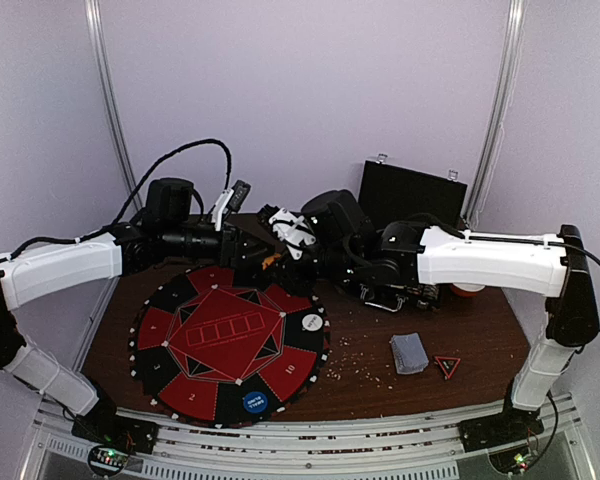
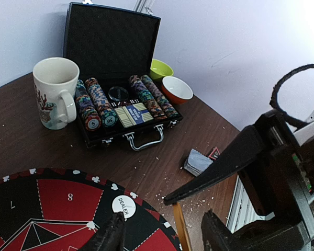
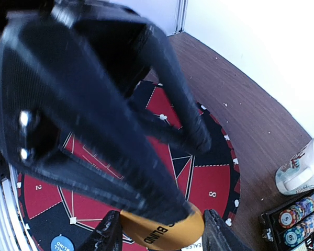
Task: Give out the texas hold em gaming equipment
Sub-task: Pass from the right arm to the left
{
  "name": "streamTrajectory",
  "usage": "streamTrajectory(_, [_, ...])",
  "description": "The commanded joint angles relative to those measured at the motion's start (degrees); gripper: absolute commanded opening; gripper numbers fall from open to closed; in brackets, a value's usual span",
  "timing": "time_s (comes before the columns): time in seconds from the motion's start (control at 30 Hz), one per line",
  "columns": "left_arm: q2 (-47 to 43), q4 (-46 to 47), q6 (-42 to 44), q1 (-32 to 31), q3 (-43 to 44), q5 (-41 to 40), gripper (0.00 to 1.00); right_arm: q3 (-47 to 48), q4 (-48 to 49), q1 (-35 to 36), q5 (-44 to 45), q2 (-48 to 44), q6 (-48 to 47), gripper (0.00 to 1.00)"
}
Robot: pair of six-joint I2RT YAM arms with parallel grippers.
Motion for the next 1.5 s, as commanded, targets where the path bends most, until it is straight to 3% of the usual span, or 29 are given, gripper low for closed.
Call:
streamTrajectory(0.0, [0.6,-1.6,2.8,-0.3,1.1,1.6,0.52,3.6,-2.0,0.5,2.0,1.7,-2.3,0.40])
streamTrajectory(0.23, [0.9,-3.4,4.9,-0.5,0.6,1.0,0.49,4.3,-2.6,1.0,3.8,3.0,-2.5,0.40])
streamTrajectory(0.4, [1.3,-4.0,7.5,-0.8,0.3,5.0,0.36,4.5,-2.6,1.0,4.7,3.6,-2.6,0.40])
streamTrajectory(0.57, [1.4,-4.7,8.4,-0.8,-0.4,7.9,0.31,5.5,-3.4,1.3,4.5,4.1,-3.4,0.40])
streamTrajectory(0.8, [1.5,-7.0,10.2,-0.9,-0.2,8.3,0.00,6.2,-3.7,1.6,5.3,4.5,-3.9,0.40])
streamTrajectory(1.0, [1.4,-9.2,10.8,-0.8,0.8,10.3,0.00,5.9,-3.3,1.6,5.9,4.1,-3.8,0.40])
streamTrajectory(1.13, [0.5,-9.1,9.9,-0.7,0.1,6.1,0.00,5.2,-3.1,1.6,6.0,3.9,-3.8,0.41])
streamTrajectory(1.27, [-0.7,-9.3,6.9,-0.6,-1.5,-3.7,0.00,4.3,-3.5,1.5,6.4,2.9,-3.3,0.55])
streamTrajectory(1.47, [-5.4,-10.8,-3.4,0.6,-8.6,-17.2,0.00,-1.1,0.0,0.0,8.9,-2.3,-1.9,0.62])
